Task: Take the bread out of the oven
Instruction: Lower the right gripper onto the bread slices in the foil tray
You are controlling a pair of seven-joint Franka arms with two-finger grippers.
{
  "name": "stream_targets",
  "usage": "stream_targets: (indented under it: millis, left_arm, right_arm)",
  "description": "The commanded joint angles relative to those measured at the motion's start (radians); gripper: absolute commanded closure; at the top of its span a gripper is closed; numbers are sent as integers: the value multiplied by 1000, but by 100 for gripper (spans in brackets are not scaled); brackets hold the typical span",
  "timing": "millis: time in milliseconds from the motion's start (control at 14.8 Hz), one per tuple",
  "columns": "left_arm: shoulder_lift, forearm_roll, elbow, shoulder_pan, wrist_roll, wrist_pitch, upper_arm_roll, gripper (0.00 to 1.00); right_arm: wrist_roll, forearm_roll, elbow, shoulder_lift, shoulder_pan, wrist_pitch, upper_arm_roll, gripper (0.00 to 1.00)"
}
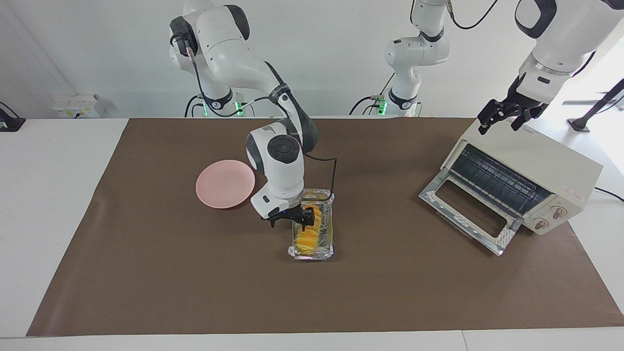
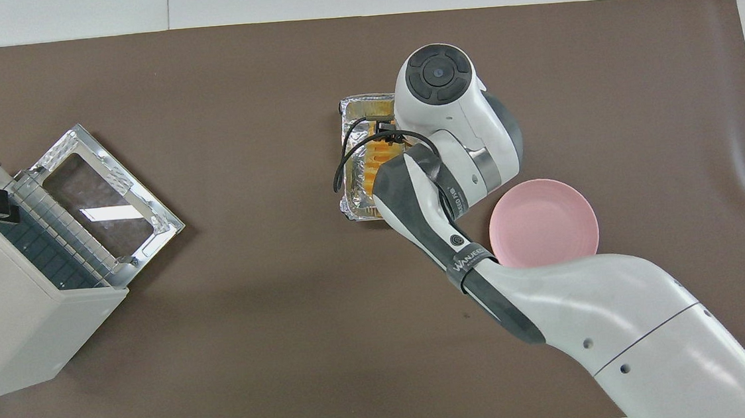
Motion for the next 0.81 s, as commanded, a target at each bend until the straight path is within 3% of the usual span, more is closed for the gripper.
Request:
stream_targets:
  millis: [0, 203, 270, 608, 743]
  left_arm:
    - [-17, -16, -9, -27, 14, -51, 7, 0]
    - [-19, -16, -10, -54, 11, -54, 7, 0]
    - [-19, -16, -9, -54, 12, -58, 7, 0]
    - [1, -22, 31, -56, 72, -65, 6, 0]
    - [0, -24, 27, -56, 75, -63, 6, 0]
  right_arm:
    - [10, -27, -13, 5, -10, 23, 6, 1]
    - [10, -35, -20, 10, -10, 28, 6, 12]
    - [10, -35, -22, 10, -9, 34, 6, 21]
    - [12, -30, -28, 11, -4, 80, 7, 97]
    - [21, -26, -30, 14, -2, 105, 7, 100]
